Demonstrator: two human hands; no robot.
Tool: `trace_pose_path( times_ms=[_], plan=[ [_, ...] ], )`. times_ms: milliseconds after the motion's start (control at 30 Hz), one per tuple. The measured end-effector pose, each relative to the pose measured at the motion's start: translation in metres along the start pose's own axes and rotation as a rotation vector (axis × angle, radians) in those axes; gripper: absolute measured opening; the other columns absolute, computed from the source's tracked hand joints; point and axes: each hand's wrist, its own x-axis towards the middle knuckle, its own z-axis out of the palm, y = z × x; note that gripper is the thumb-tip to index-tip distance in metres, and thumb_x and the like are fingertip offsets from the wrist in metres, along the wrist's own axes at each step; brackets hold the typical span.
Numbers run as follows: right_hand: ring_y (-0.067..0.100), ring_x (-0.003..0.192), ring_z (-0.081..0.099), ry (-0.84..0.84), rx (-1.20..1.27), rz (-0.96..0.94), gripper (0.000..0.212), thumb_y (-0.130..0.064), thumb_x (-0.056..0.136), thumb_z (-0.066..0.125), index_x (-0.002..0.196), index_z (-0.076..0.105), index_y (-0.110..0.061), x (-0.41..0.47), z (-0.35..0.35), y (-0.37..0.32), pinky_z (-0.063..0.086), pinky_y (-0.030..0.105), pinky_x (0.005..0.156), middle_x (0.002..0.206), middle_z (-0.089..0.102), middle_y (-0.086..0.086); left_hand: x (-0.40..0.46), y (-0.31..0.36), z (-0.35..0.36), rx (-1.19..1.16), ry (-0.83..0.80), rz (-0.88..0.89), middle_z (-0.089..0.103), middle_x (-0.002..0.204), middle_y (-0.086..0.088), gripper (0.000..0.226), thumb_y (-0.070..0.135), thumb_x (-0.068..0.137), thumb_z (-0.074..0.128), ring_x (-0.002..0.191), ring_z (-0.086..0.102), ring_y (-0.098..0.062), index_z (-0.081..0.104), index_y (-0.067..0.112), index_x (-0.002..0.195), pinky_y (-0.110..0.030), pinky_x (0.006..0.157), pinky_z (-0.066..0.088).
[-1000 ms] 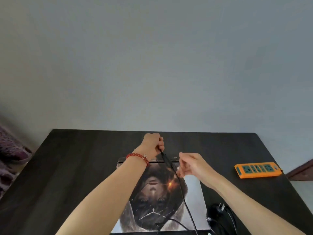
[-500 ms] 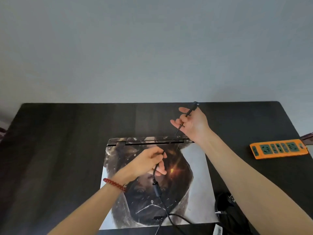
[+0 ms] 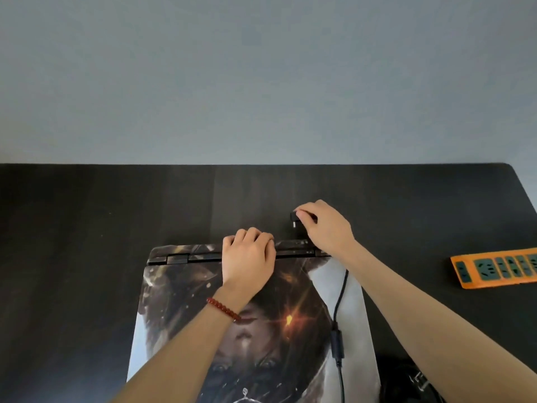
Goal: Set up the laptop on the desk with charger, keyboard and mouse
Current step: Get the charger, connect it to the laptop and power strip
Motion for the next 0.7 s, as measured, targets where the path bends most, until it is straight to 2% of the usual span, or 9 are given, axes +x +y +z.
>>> trace_pose_path(
  times_ms=[100, 200, 300, 433, 567, 700],
  plan=[
    [0.023, 0.105, 0.053, -0.044, -0.039, -0.089, 0.026, -0.026, 0.095, 0.046, 0.116, 0.06, -0.022, 0.0, 0.005, 0.004, 0.042, 0.042, 0.092, 0.109, 0.058, 0.005, -0.003, -0.002, 0.004, -0.004, 0.09, 0.045, 0.066, 0.078, 0.004, 0.02, 0.023, 0.083, 0.05, 0.073, 0.061, -0.019, 0.07, 0.02, 0.081, -0.036, 0.071, 0.046],
    [0.024, 0.104, 0.052, -0.045, -0.053, -0.14, 0.025, -0.026, 0.094, 0.048, 0.115, 0.061, -0.023, 0.002, 0.008, 0.0, 0.042, 0.043, 0.091, 0.109, 0.059, 0.005, -0.002, -0.002, 0.004, -0.009, 0.071, 0.092, 0.067, 0.081, 0.005, 0.021, 0.025, 0.084, 0.051, 0.075, 0.061, -0.019, 0.071, 0.022, 0.089, -0.034, 0.072, 0.046],
    [0.023, 0.104, 0.052, -0.006, -0.082, -0.103, 0.025, -0.027, 0.094, 0.048, 0.115, 0.061, -0.023, 0.004, 0.01, 0.0, 0.042, 0.041, 0.09, 0.109, 0.059, 0.005, 0.001, 0.005, 0.004, -0.032, 0.039, 0.134, 0.067, 0.084, 0.004, 0.023, 0.025, 0.084, 0.051, 0.077, 0.061, -0.019, 0.071, 0.021, 0.094, -0.033, 0.07, 0.047],
    [0.023, 0.103, 0.052, -0.002, -0.099, -0.075, 0.025, -0.028, 0.093, 0.05, 0.114, 0.062, -0.024, -0.001, 0.011, 0.01, 0.04, 0.037, 0.087, 0.109, 0.06, 0.004, 0.003, 0.011, 0.005, -0.077, 0.042, 0.088, 0.067, 0.081, 0.002, 0.018, 0.021, 0.082, 0.054, 0.074, 0.061, -0.02, 0.071, 0.018, 0.086, -0.032, 0.066, 0.046],
    [0.024, 0.106, 0.051, -0.059, -0.114, -0.081, 0.026, -0.033, 0.092, 0.051, 0.114, 0.064, -0.027, -0.001, 0.014, 0.006, 0.038, 0.039, 0.09, 0.111, 0.062, 0.002, -0.001, 0.012, 0.005, -0.099, 0.102, 0.023, 0.067, 0.075, 0.0, 0.017, 0.014, 0.078, 0.053, 0.07, 0.062, -0.021, 0.07, 0.012, 0.078, -0.033, 0.068, 0.048],
    [0.024, 0.104, 0.05, -0.097, -0.075, -0.08, 0.025, -0.036, 0.091, 0.052, 0.111, 0.066, -0.033, 0.001, 0.018, -0.001, 0.038, 0.04, 0.091, 0.106, 0.064, 0.002, -0.003, 0.008, 0.005, -0.115, 0.139, 0.01, 0.067, 0.075, -0.001, 0.014, 0.009, 0.076, 0.057, 0.071, 0.062, -0.021, 0.07, 0.012, 0.079, -0.033, 0.071, 0.047]
  ],
)
